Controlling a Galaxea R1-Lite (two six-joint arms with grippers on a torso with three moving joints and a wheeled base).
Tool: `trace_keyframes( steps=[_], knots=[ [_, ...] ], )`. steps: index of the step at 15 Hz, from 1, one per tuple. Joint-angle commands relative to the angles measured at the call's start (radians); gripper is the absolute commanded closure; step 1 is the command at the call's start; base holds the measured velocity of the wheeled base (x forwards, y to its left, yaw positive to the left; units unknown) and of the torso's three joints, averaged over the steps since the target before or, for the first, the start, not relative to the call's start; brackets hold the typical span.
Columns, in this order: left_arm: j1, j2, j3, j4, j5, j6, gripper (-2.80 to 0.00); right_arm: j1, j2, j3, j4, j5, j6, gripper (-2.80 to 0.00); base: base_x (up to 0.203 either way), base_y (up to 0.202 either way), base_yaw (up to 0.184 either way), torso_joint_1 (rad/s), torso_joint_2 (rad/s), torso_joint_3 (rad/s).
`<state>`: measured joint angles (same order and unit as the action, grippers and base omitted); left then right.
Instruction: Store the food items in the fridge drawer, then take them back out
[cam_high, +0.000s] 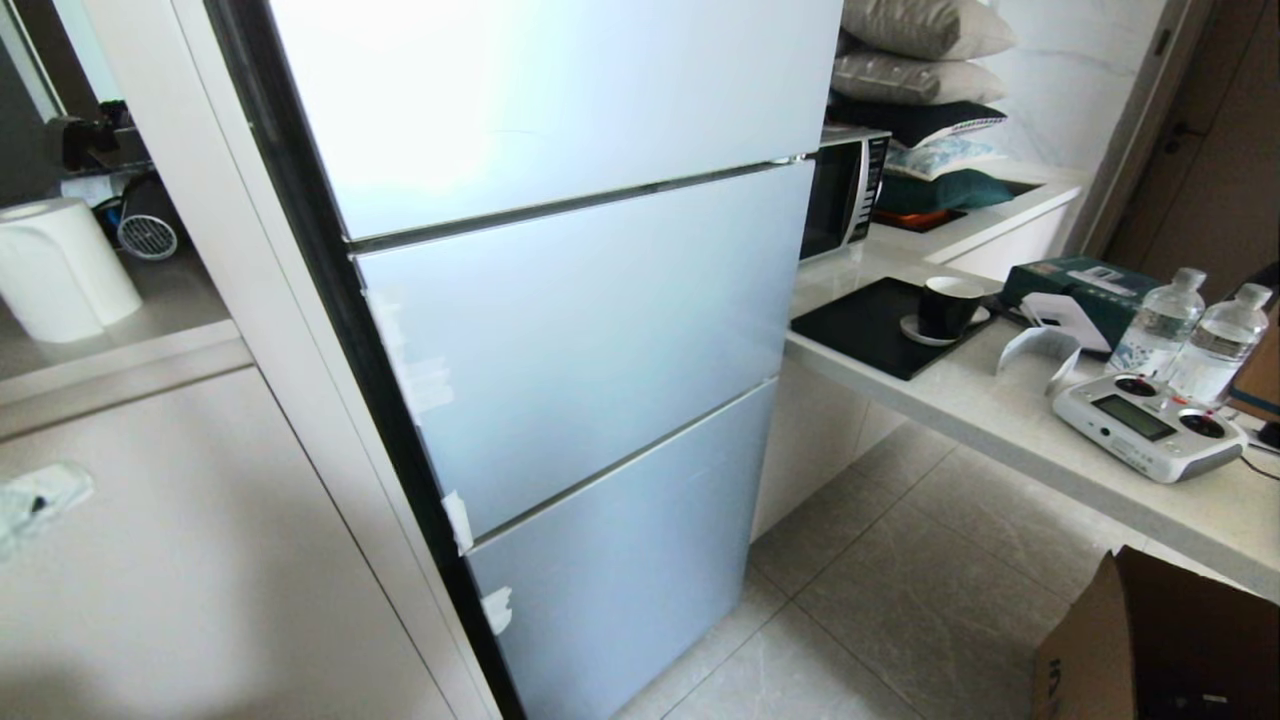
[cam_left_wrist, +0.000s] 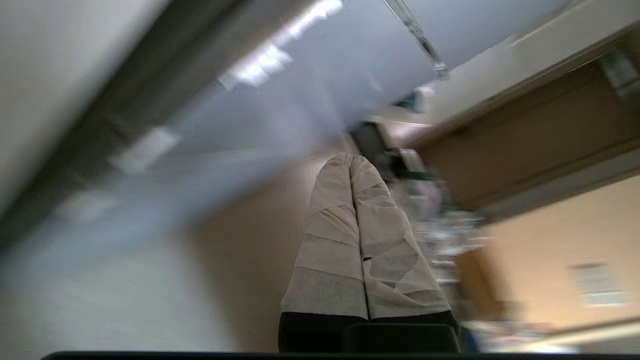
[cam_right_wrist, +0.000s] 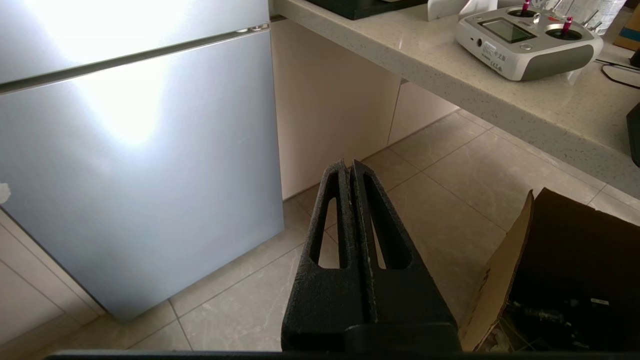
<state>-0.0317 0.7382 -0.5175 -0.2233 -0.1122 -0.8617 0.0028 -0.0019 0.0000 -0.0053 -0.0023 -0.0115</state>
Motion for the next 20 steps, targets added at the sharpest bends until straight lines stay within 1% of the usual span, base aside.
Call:
trace_keyframes(
  steps=[1, 2, 3, 4, 6, 7, 8, 9, 10, 11, 13, 14, 15, 16, 20],
  knots=[
    [0.0, 0.113, 0.005, -0.055, -0.053, -0.238, 0.0, 0.0, 0.0, 0.0, -0.001, 0.001, -0.001, 0.0, 0.0, 0.0, 0.0, 0.0, 0.0, 0.0],
    [0.0, 0.163, 0.002, -0.101, -0.07, -0.281, 0.0, 0.0, 0.0, 0.0, -0.001, -0.001, -0.001, 0.0, 0.0, 0.0, 0.0, 0.0, 0.0, 0.0],
    [0.0, 0.217, -0.001, -0.151, -0.079, -0.302, 0.0, 0.0, 0.0, 0.0, -0.001, 0.001, -0.001, 0.0, 0.0, 0.0, 0.0, 0.0, 0.0, 0.0],
    [-0.001, 0.271, -0.005, -0.193, -0.083, -0.307, 0.0, 0.0, 0.001, 0.0, 0.0, 0.001, -0.001, 0.0, 0.0, 0.0, 0.0, 0.0, 0.0, 0.0],
    [-0.001, 0.404, -0.018, -0.289, -0.081, -0.298, 0.0, 0.0, 0.002, 0.0, 0.0, 0.0, -0.001, 0.0, 0.0, 0.0, 0.0, 0.0, 0.0, 0.0],
    [-0.001, 0.471, -0.026, -0.346, -0.065, -0.293, 0.0, 0.0, 0.0, 0.0, -0.001, 0.001, -0.001, 0.0, 0.0, 0.0, 0.0, 0.0, 0.0, 0.0],
    [-0.001, 0.549, -0.039, -0.413, -0.031, -0.29, 0.0, 0.0, 0.002, 0.0, -0.001, 0.0, -0.001, 0.0, 0.0, 0.0, 0.0, 0.0, 0.0, 0.0],
    [-0.006, 0.624, -0.058, -0.487, 0.026, -0.284, 0.0, 0.0, 0.0, 0.0, -0.001, 0.001, -0.001, 0.0, 0.0, 0.0, 0.0, 0.0, 0.0, 0.0],
    [-0.017, 0.682, -0.076, -0.564, 0.1, -0.268, 0.0, 0.0, 0.0, 0.0, 0.001, -0.001, -0.001, 0.0, 0.0, 0.0, 0.0, 0.0, 0.0, 0.0],
    [-0.028, 0.73, -0.088, -0.629, 0.163, -0.238, 0.0, 0.0, 0.0, 0.0, -0.001, -0.001, -0.001, 0.0, 0.0, 0.0, 0.0, 0.0, 0.0, 0.0],
    [-0.035, 0.811, -0.108, -0.736, 0.22, -0.192, 0.0, 0.0, 0.0, 0.0, 0.0, 0.001, -0.001, 0.0, 0.0, 0.0, 0.0, 0.0, 0.0, 0.0],
    [-0.036, 0.84, -0.118, -0.796, 0.259, -0.172, 0.0, 0.0, 0.0, 0.0, -0.001, 0.001, -0.001, 0.0, 0.0, 0.0, 0.0, 0.0, 0.0, 0.0],
    [-0.04, 0.857, -0.13, -0.82, 0.276, -0.14, 0.0, 0.0, 0.002, 0.0, -0.001, 0.0, -0.001, 0.0, 0.0, 0.0, 0.0, 0.0, 0.0, 0.0],
    [-0.059, 0.865, -0.146, -0.824, 0.281, -0.133, 0.0, 0.0, 0.0, 0.0, 0.001, -0.001, -0.001, 0.0, 0.0, 0.0, 0.0, 0.0, 0.0, 0.0],
    [-0.074, 0.908, -0.173, -0.829, 0.286, -0.134, 0.0, 0.0, 0.001, 0.0, 0.001, 0.001, -0.001, 0.0, 0.0, 0.0, 0.0, 0.0, 0.0, 0.0]
  ],
)
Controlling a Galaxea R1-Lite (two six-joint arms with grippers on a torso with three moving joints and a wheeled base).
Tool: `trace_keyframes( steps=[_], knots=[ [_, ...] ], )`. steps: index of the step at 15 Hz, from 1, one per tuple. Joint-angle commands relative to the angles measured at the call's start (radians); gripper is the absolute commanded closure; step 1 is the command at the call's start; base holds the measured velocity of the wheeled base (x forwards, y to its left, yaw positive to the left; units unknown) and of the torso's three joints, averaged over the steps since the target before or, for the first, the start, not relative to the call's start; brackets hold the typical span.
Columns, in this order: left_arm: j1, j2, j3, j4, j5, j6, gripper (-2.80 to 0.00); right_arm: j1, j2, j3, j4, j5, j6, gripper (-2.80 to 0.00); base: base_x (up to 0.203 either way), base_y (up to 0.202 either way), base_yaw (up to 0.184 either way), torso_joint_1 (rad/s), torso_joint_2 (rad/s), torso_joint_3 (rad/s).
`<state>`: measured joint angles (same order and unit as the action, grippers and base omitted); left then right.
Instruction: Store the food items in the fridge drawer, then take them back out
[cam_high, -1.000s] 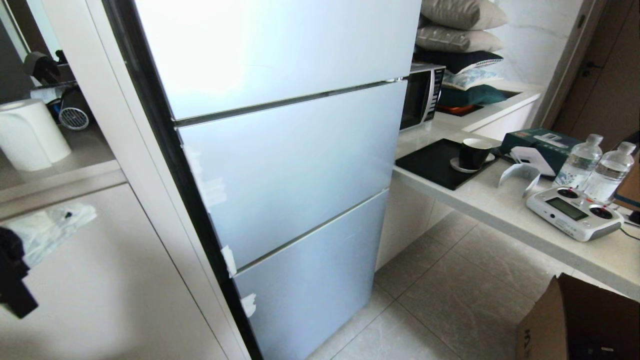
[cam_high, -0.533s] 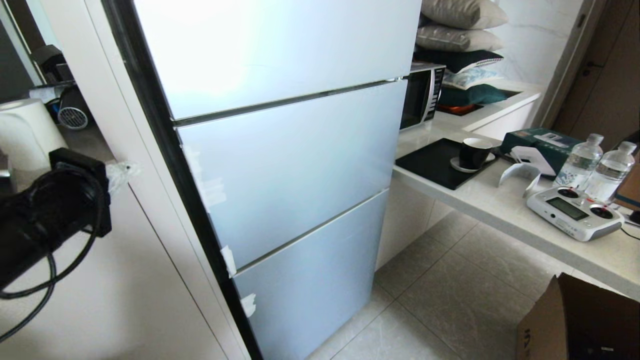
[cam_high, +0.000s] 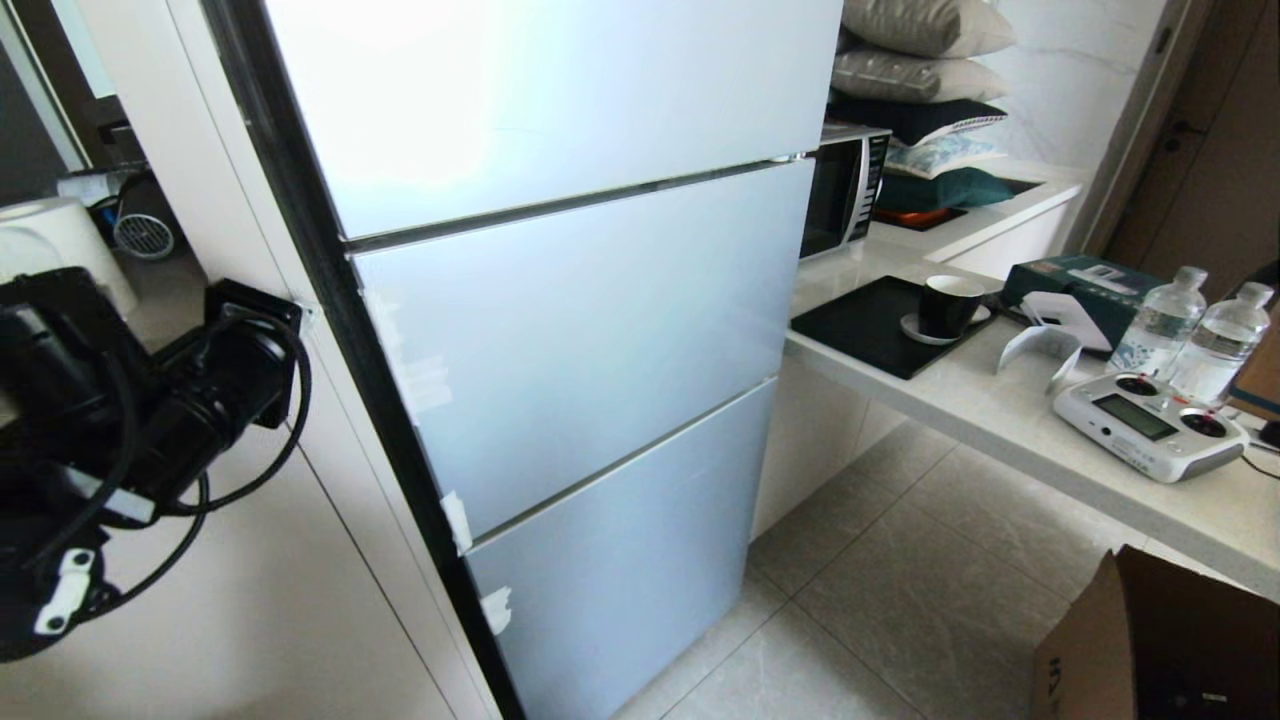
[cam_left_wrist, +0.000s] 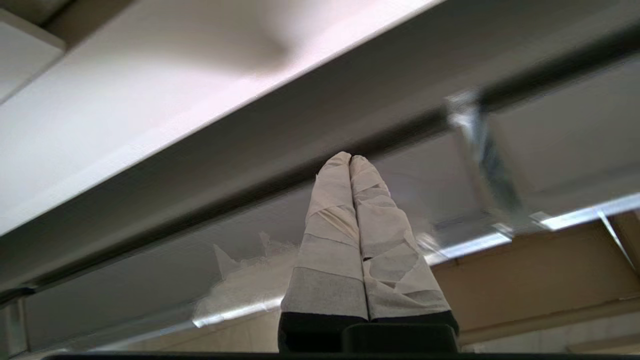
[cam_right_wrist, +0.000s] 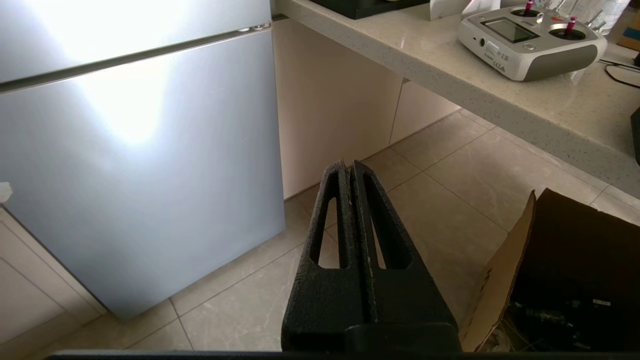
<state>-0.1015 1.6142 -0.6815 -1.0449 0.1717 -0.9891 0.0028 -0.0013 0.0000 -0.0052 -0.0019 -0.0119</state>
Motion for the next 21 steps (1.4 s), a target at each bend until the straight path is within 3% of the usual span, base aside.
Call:
trace_keyframes(
  steps=[1, 7, 14, 21],
  knots=[
    [-0.004, 0.041, -0.015, -0.01, 0.006, -0.006, 0.0, 0.0, 0.0, 0.0, 0.0, 0.0, 0.0, 0.0, 0.0, 0.0, 0.0, 0.0, 0.0, 0.0],
    [-0.03, 0.104, -0.081, -0.028, 0.05, -0.003, 0.0, 0.0, 0.001, 0.0, 0.0, -0.001, 0.0, 0.0, 0.0, 0.0, 0.0, 0.0, 0.0, 0.0],
    [-0.076, 0.142, -0.076, -0.101, 0.064, 0.003, 0.0, 0.0, 0.0, 0.0, -0.001, -0.001, 0.0, 0.0, 0.0, 0.0, 0.0, 0.0, 0.0, 0.0],
    [-0.144, 0.105, -0.028, -0.102, 0.103, 0.027, 0.0, 0.0, 0.001, 0.0, 0.0, 0.0, 0.0, 0.0, 0.0, 0.0, 0.0, 0.0, 0.0, 0.0]
  ],
)
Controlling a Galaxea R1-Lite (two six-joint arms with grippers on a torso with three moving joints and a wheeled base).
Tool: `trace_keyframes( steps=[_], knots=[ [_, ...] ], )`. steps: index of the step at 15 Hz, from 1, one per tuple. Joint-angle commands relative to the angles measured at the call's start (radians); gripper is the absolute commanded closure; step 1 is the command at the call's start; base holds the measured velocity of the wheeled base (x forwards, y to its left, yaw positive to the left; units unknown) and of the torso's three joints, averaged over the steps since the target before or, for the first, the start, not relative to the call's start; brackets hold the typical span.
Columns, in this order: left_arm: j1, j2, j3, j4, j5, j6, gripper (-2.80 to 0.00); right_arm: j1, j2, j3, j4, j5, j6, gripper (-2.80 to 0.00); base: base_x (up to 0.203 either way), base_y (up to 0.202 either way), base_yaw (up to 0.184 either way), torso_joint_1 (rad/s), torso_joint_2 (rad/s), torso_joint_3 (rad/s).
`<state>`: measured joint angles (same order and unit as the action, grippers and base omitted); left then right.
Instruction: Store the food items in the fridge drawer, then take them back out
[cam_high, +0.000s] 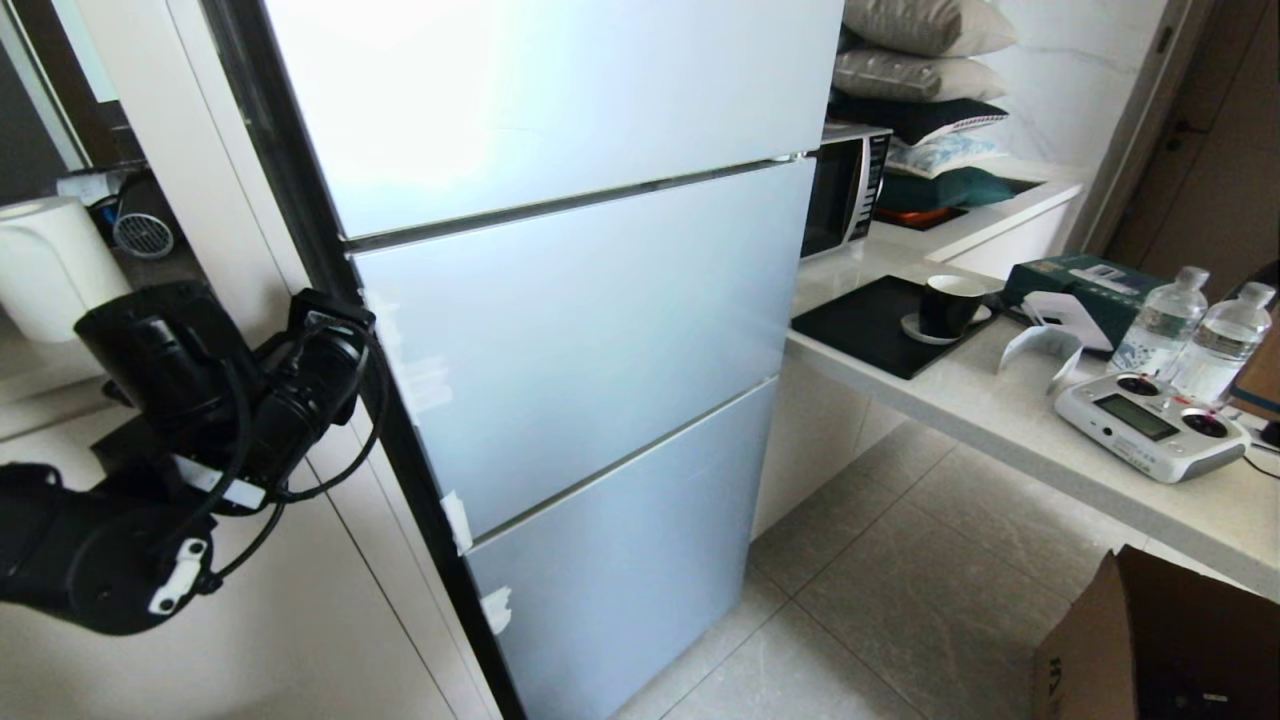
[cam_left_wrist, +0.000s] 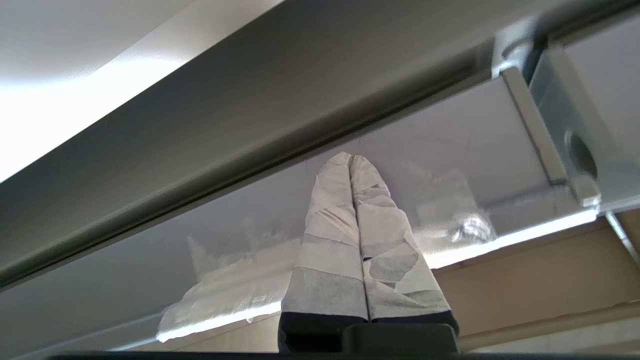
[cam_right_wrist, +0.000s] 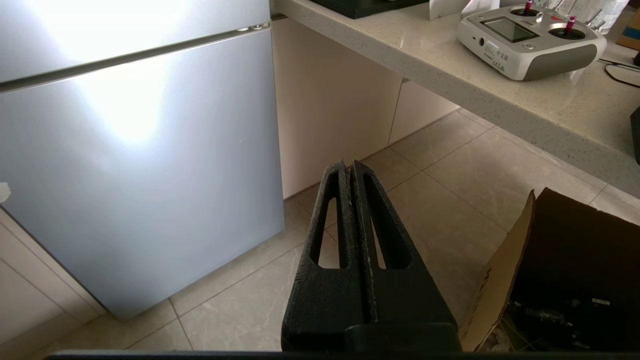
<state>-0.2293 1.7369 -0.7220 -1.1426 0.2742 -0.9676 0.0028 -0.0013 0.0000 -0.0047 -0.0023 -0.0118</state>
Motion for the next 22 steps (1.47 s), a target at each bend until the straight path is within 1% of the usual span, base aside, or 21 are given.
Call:
trace_keyframes(
  steps=[1, 11, 15, 17, 19, 22],
  knots=[
    [-0.026, -0.02, 0.019, -0.006, 0.0, 0.017, 0.0, 0.0, 0.0, 0.0, -0.001, -0.001, -0.001, 0.0, 0.0, 0.0, 0.0, 0.0, 0.0, 0.0],
    [-0.042, -0.03, 0.039, -0.006, -0.007, 0.021, 0.0, 0.0, 0.0, 0.0, -0.001, -0.001, -0.001, 0.0, 0.0, 0.0, 0.0, 0.0, 0.0, 0.0],
    [-0.024, -0.021, 0.042, -0.006, 0.016, 0.02, 0.0, 0.0, 0.0, 0.0, -0.001, -0.001, -0.001, 0.0, 0.0, 0.0, 0.0, 0.0, 0.0, 0.0],
    [0.006, -0.014, 0.033, -0.006, 0.032, 0.016, 0.0, 0.0, 0.0, 0.0, -0.001, 0.0, -0.001, 0.0, 0.0, 0.0, 0.0, 0.0, 0.0, 0.0],
    [0.024, -0.01, 0.035, -0.006, 0.033, 0.011, 0.0, 0.0, 0.0, 0.0, -0.001, 0.001, -0.001, 0.0, 0.0, 0.0, 0.0, 0.0, 0.0, 0.0],
    [0.025, -0.003, 0.033, -0.006, 0.025, 0.01, 0.0, 0.0, 0.0, 0.0, -0.001, 0.001, -0.001, 0.0, 0.0, 0.0, 0.0, 0.0, 0.0, 0.0]
  ],
)
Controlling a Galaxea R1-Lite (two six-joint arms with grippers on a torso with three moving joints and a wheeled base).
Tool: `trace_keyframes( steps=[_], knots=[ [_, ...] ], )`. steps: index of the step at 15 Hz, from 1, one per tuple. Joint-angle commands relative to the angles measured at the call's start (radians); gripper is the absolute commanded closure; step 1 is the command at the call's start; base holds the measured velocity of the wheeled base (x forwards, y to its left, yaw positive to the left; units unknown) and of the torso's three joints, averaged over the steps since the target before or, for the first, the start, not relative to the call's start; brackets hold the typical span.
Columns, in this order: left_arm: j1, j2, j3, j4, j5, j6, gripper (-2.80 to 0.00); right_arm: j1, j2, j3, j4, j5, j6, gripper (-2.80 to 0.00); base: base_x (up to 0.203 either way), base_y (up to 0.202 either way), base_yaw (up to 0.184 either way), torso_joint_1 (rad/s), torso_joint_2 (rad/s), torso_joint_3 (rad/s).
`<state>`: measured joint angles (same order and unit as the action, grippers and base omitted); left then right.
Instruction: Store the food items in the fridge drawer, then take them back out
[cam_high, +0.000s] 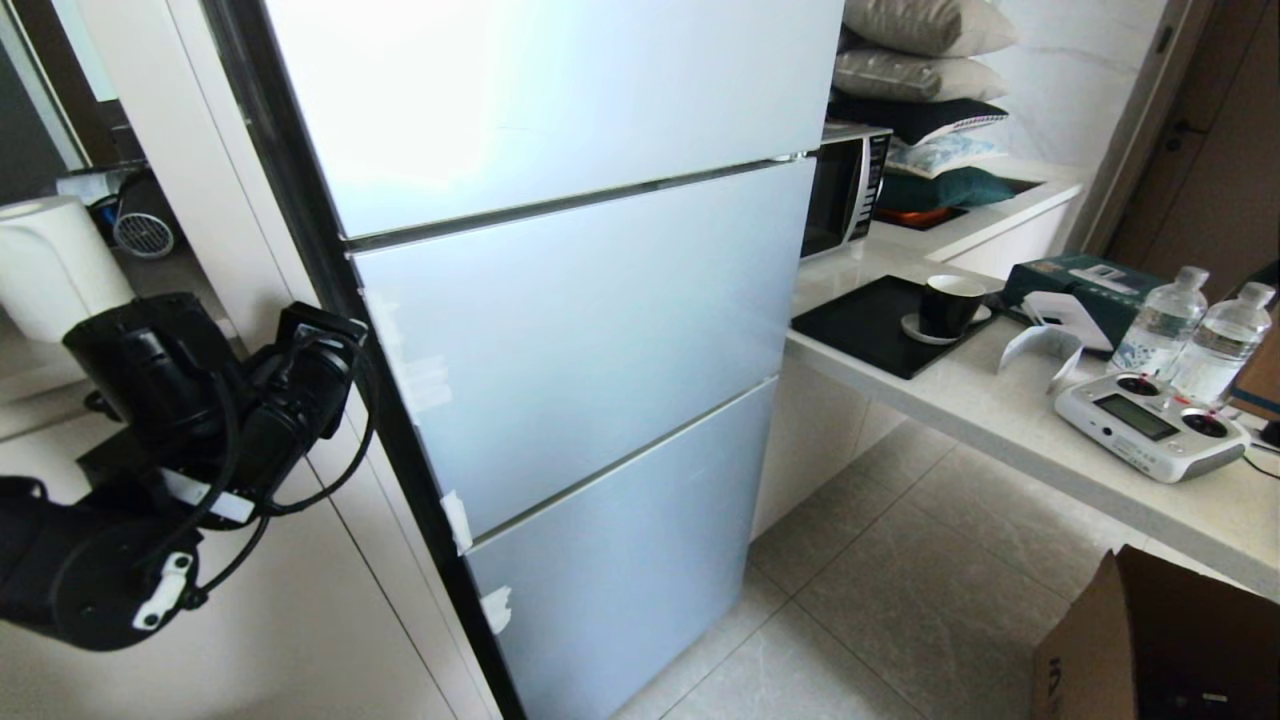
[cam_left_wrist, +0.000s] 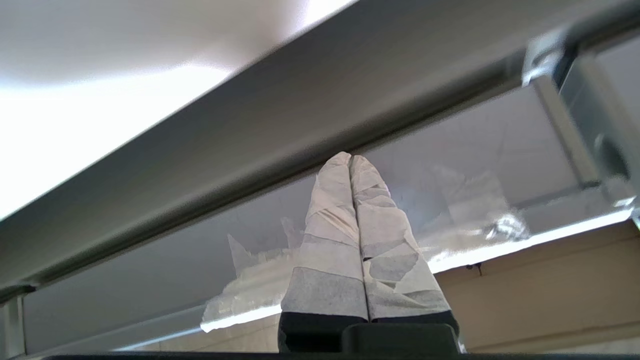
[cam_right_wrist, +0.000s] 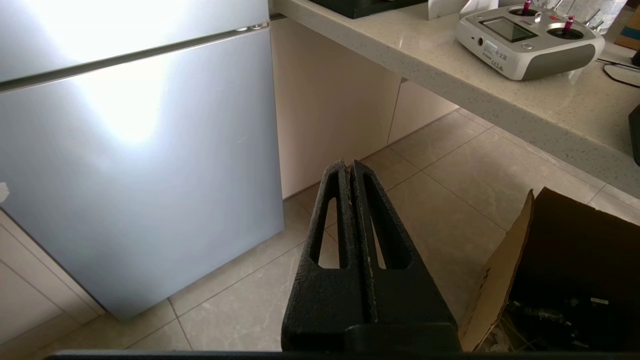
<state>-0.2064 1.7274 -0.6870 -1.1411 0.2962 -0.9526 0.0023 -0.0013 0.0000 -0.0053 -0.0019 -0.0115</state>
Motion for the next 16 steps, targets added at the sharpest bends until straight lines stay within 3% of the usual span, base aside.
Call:
trace_keyframes(
  steps=[1, 6, 16],
  knots=[
    [0.002, 0.007, -0.002, -0.008, 0.001, -0.005, 0.0, 0.001, 0.0, 0.0, -0.001, 0.0, -0.001, 0.0, 0.0, 0.0, 0.0, 0.0, 0.0, 0.0],
    [-0.009, -0.006, -0.001, -0.008, -0.014, -0.005, 0.0, 0.001, 0.0, 0.0, -0.001, 0.0, -0.001, 0.0, 0.0, 0.0, 0.0, 0.0, 0.0, 0.0],
    [-0.123, -0.023, 0.011, -0.008, -0.014, 0.005, 0.0, 0.001, 0.0, 0.0, 0.0, 0.0, -0.001, 0.0, 0.0, 0.0, 0.0, 0.0, 0.0, 0.0]
  ],
)
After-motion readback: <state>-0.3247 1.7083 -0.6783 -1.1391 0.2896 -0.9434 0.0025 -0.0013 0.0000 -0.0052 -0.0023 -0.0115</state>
